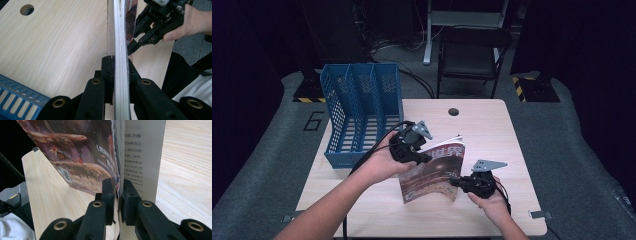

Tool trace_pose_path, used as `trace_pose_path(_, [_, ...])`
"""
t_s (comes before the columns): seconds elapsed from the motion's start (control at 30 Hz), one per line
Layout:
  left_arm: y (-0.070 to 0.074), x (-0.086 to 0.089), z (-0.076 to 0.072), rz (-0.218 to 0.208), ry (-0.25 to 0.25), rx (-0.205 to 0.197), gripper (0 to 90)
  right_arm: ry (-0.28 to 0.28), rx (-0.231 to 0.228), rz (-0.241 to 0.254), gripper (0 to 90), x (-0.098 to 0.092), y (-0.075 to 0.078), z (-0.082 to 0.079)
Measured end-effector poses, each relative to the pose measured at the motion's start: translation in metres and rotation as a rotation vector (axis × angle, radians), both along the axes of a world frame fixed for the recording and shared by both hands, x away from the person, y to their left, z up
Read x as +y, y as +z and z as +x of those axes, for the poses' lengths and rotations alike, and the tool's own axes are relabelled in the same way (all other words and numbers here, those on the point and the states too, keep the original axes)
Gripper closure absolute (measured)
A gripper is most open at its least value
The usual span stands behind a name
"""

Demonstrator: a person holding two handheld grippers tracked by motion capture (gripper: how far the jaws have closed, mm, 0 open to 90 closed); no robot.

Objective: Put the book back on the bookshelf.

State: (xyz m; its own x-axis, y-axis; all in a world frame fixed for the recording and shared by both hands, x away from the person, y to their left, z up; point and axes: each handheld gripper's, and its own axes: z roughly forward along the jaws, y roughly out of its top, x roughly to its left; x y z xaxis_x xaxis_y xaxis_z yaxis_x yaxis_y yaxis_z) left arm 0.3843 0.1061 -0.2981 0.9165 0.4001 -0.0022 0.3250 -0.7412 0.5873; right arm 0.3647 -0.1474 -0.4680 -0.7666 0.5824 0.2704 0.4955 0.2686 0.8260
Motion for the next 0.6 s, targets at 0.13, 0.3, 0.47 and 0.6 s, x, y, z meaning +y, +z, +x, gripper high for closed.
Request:
trace_pose_path(0.13, [0.0010, -0.0020, -0.0009, 0.018, -0.010, -0.009, 83.6, 0.000, -0.002, 0.000, 82.5, -0.0001, -0.0004, 0.0010])
trace_pose_path(0.3, [0.0011, -0.0038, -0.0029, 0.028, -0.015, -0.031, 83.9, -0.006, 0.006, 0.006, 82.3, -0.0003, -0.0007, 0.0016])
trace_pose_path(0.47, [0.0016, -0.0042, -0.0010, 0.037, -0.016, -0.032, 84.1, 0.000, 0.003, 0.005, 81.6, -0.0009, -0.0011, 0.0032])
trace_pose_path(0.6, [0.0021, -0.0058, -0.0008, 0.048, -0.014, -0.038, 84.1, 0.005, 0.000, 0.008, 81.3, -0.0014, -0.0013, 0.0034])
